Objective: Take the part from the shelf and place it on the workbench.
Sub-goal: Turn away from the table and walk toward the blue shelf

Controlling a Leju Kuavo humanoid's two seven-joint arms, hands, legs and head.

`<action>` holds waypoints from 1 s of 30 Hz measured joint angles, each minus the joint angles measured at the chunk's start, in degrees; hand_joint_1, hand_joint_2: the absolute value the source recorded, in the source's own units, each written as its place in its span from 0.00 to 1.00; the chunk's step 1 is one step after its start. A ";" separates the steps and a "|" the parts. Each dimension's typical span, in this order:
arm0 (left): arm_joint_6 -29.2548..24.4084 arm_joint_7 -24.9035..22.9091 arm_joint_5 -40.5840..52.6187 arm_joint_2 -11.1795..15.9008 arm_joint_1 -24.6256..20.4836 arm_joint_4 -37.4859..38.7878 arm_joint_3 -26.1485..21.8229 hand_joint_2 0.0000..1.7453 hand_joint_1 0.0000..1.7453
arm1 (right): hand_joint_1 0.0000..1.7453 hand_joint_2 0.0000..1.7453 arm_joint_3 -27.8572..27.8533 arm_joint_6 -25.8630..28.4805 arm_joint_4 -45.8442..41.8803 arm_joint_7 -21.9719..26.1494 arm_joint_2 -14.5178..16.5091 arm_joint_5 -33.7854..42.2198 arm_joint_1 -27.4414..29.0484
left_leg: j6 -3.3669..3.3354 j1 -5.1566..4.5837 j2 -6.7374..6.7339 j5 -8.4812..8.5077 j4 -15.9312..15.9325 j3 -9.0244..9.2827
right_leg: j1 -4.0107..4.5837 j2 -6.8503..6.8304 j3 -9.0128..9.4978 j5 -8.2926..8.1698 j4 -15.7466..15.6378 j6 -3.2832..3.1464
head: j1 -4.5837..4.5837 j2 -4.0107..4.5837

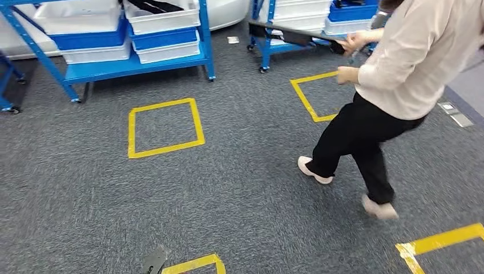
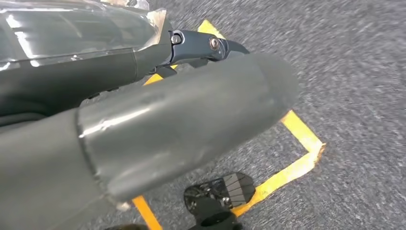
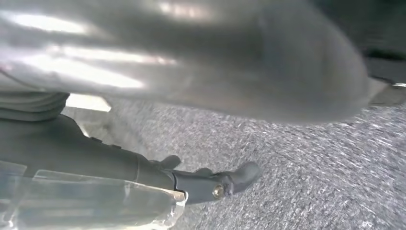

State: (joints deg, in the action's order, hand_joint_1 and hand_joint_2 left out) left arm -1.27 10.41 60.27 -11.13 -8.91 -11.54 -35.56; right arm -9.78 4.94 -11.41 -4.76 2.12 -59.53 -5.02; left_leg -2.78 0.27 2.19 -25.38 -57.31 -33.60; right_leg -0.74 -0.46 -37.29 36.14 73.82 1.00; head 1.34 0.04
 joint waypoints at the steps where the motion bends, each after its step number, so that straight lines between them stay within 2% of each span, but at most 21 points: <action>1: 0.05 -0.01 0.05 -0.04 0.06 0.00 0.09 0.00 0.00 | 0.00 0.00 -0.01 0.00 0.03 -0.01 -0.03 -0.02 0.08 | 0.03 0.03 0.90 -0.01 -0.03 0.03 | -0.04 0.12 -0.30 -0.55 -0.05 0.46 | 0.01 0.00; 2: 0.06 -0.03 0.11 -0.08 0.10 0.00 0.17 0.00 0.00 | 0.00 0.00 -0.01 0.01 0.05 -0.01 -0.08 -0.04 0.13 | 0.09 0.07 1.77 -0.03 -0.07 0.09 | -0.12 0.31 0.51 -1.99 -2.39 1.05 | 0.01 0.00; 3: 0.06 -0.10 0.17 -0.12 0.10 0.00 0.23 0.00 0.00 | 0.00 0.00 -0.01 0.02 0.06 -0.01 -0.13 -0.05 0.12 | 0.22 0.12 2.57 -0.08 -0.17 0.12 | -0.30 0.99 2.13 -3.90 -6.34 1.62 | 0.00 0.00; 4: 0.04 -0.27 0.22 -0.14 0.09 0.00 0.28 0.00 0.00 | 0.00 0.00 -0.02 0.03 0.10 -0.01 -0.15 -0.07 0.10 | 0.47 0.07 3.32 -0.19 -0.37 0.10 | -0.49 2.19 3.67 -5.66 -10.21 1.96 | -0.02 0.00; 6: -0.04 -0.78 0.28 -0.17 0.07 0.00 0.31 0.00 0.00 | 0.00 0.00 -0.03 0.04 0.17 0.00 -0.12 -0.14 0.04 | 1.10 -0.08 4.51 -0.37 -0.71 -0.12 | -0.60 3.88 5.51 -7.62 -14.76 1.66 | -0.05 0.00; 8: -0.27 -1.54 0.42 -0.22 0.07 0.00 0.32 0.00 0.00 | 0.00 0.00 -0.03 0.04 0.22 0.01 -0.04 -0.38 -0.10 | 1.69 -0.06 5.40 -0.28 -0.70 -0.43 | -0.49 3.42 5.78 -7.98 -15.20 0.78 | -0.06 0.00; 9: -0.46 -1.98 0.54 -0.27 0.05 0.00 0.32 0.00 0.00 | 0.00 0.00 -0.04 0.05 0.22 0.01 0.00 -0.53 -0.21 | 1.95 0.03 5.08 -0.33 -0.85 -0.61 | -0.58 2.91 5.90 -8.12 -15.27 0.45 | -0.07 0.00; 11: -0.84 -2.69 0.75 -0.45 -0.17 0.00 0.33 0.00 0.00 | 0.00 0.00 -0.05 0.05 0.22 0.02 0.11 -0.76 -0.24 | 2.47 0.06 2.38 -1.88 -3.32 -1.84 | -0.79 1.73 6.08 -8.23 -15.43 -0.31 | 0.17 0.00; 13: -0.85 -2.95 0.95 -0.68 -0.58 0.00 0.39 0.00 0.00 | 0.00 0.00 -0.05 0.03 0.22 0.00 0.22 -1.05 -0.07 | 2.95 0.06 -0.80 -5.30 -9.95 -5.09 | -0.63 0.28 6.22 -8.04 -15.46 -0.99 | 0.46 0.00; 15: -0.65 -3.16 1.12 -0.82 -0.77 0.00 0.52 0.00 0.00 | 0.00 0.00 -0.06 -0.06 0.22 -0.07 0.26 -1.41 0.14 | 3.24 0.27 -1.77 -7.46 -16.40 -8.51 | -0.44 -1.34 6.32 -7.83 -15.46 -1.30 | 0.47 0.00; 16: -0.40 -3.28 1.26 -0.87 -0.77 0.00 0.57 0.00 0.00 | 0.00 0.00 -0.05 -0.14 0.22 -0.10 0.27 -1.53 0.18 | 3.27 0.35 -1.96 -7.10 -17.15 -9.03 | -0.40 -2.05 6.37 -7.74 -15.46 -1.40 | 0.49 0.00; 17: 0.01 -3.39 1.40 -0.88 -0.80 0.00 0.62 0.00 0.00 | 0.00 0.00 -0.06 -0.26 0.22 -0.12 0.30 -1.61 0.15 | 3.20 0.40 -2.21 -5.74 -15.65 -8.36 | -0.38 -2.72 6.47 -7.65 -15.46 -1.45 | 0.49 0.00; 18: 0.55 -3.43 1.56 -0.85 -0.89 0.00 0.67 0.00 0.00 | 0.00 0.00 -0.05 -0.38 0.22 -0.10 0.34 -1.67 0.10 | 3.00 0.39 -2.81 -3.81 -12.32 -6.68 | -0.36 -3.32 6.64 -7.53 -15.46 -1.45 | 0.50 0.00; 20: 1.56 -3.46 1.89 -0.72 -1.41 -0.01 0.81 0.00 0.00 | 0.00 0.00 -0.08 -0.54 0.22 -0.02 0.46 -1.77 0.08 | 2.40 -0.01 -5.36 -0.94 -4.83 -2.76 | 0.00 -4.47 7.02 -7.15 -15.44 -1.16 | 0.48 0.00; 21: 1.77 -3.50 1.99 -0.66 -1.74 -0.02 0.90 0.00 0.00 | 0.00 0.00 -0.14 -0.56 0.22 0.01 0.50 -1.84 0.09 | 2.09 -0.27 -6.24 -0.39 -2.64 -1.65 | 0.23 -5.07 7.17 -6.95 -15.45 -0.91 | 0.41 0.00; 22: 1.83 -3.56 2.05 -0.61 -2.00 -0.02 1.02 0.00 0.00 | 0.00 0.00 -0.24 -0.56 0.22 0.02 0.51 -1.89 0.11 | 1.83 -0.54 -6.52 -0.37 -1.67 -1.25 | 0.45 -5.69 7.30 -6.78 -15.51 -0.64 | 0.32 0.00; 24: 1.82 -3.69 2.07 -0.55 -2.15 -0.02 1.22 0.00 0.00 | 0.00 0.00 -0.42 -0.56 0.21 0.03 0.51 -1.97 0.04 | 1.28 -0.59 -5.01 -0.22 -1.26 -1.19 | 0.66 -6.67 7.54 -6.47 -15.60 -0.07 | 0.21 0.00; 25: 1.82 -3.74 2.07 -0.51 -2.09 -0.02 1.28 0.00 0.00 | 0.00 0.00 -0.48 -0.55 0.20 0.04 0.50 -2.01 -0.04 | 0.96 -0.51 -4.31 -0.05 -0.92 -0.99 | 0.62 -6.03 7.58 -6.13 -15.23 0.20 | 0.15 0.00; 27: 1.82 -3.79 2.07 -0.49 -2.17 -0.02 1.37 0.00 0.00 | 0.00 0.00 -0.52 -0.55 0.17 0.08 0.50 -2.04 -0.07 | 0.26 -0.13 -2.99 0.40 -0.32 -0.58 | 0.44 -2.96 6.02 -4.00 -11.38 0.27 | -0.07 0.00; 28: 1.82 -3.79 2.07 -0.51 -2.24 -0.02 1.43 0.00 0.00 | 0.00 0.00 -0.54 -0.55 0.17 0.10 0.49 -2.05 -0.01 | 0.08 -0.14 -2.30 0.45 -0.27 -0.57 | 0.24 -1.30 4.38 -2.42 -7.85 0.08 | -0.21 0.00; 30: 1.85 -3.79 2.08 -0.57 -2.26 -0.02 1.55 0.00 0.00 | 0.00 0.00 -0.55 -0.55 0.18 0.10 0.46 -2.04 0.21 | -0.08 -0.10 -0.64 0.49 -0.31 -0.63 | 0.10 -0.09 0.67 -0.02 -0.96 -0.02 | -0.33 0.00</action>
State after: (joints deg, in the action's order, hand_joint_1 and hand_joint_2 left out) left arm 0.58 6.62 62.35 -11.70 -11.17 -11.56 -34.02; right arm -10.33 4.39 -11.23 -4.66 2.58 -61.57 -4.81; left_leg -2.85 0.17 1.55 -24.89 -57.62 -34.23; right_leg -0.64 -0.55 -36.62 36.12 72.86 0.99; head 1.01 0.04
